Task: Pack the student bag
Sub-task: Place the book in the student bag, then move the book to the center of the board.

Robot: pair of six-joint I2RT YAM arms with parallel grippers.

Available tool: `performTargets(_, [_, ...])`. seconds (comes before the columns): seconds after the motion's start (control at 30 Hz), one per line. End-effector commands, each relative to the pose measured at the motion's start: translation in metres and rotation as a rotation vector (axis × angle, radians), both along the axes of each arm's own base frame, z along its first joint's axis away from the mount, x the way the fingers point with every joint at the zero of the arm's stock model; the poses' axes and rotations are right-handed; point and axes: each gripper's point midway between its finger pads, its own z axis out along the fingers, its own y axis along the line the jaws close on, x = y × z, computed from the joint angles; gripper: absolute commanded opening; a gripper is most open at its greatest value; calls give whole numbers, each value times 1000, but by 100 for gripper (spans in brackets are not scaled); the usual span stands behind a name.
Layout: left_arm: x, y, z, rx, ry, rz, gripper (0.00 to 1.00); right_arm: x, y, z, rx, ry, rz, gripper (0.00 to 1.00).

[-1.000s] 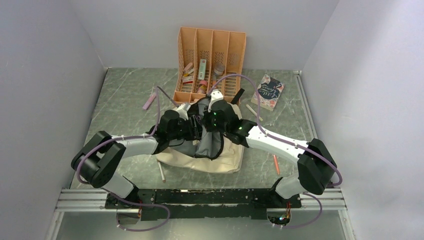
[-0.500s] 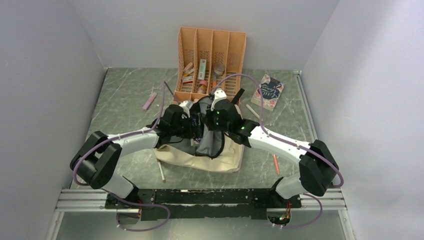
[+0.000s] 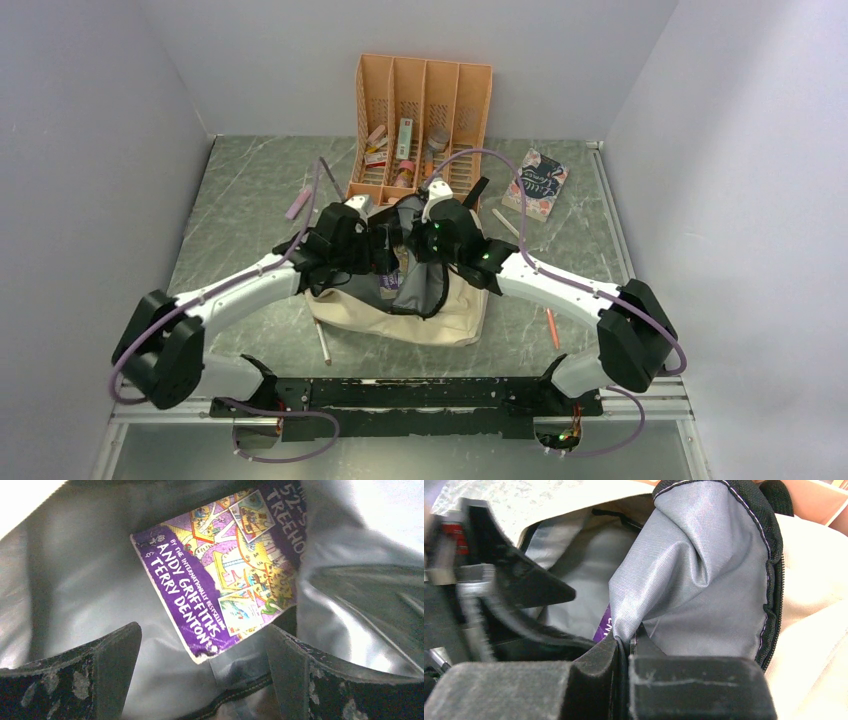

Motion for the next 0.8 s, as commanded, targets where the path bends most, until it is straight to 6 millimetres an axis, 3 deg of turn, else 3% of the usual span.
performTargets(0.0, [-9,24,22,56,-65,35,97,12,5,20,49,-55,-9,5])
performTargets(0.1, [-15,39,34,59,-97,78,97,11,8,23,56,-52,10,15])
performTargets(0.27, [-13,61,68,48,-234,149,95,6,9,41,69,-77,44,41])
performTargets(0.43, [1,72,98,103,-342,176,94,3,-9,66,75,-131,0,51])
performTargets(0.6, [22,63,118,144,-392,157,94,31,-66,71,41,-137,-246,58])
performTargets(0.77, [41,40,139,136,-426,87,93,71,-164,61,33,-88,-568,65])
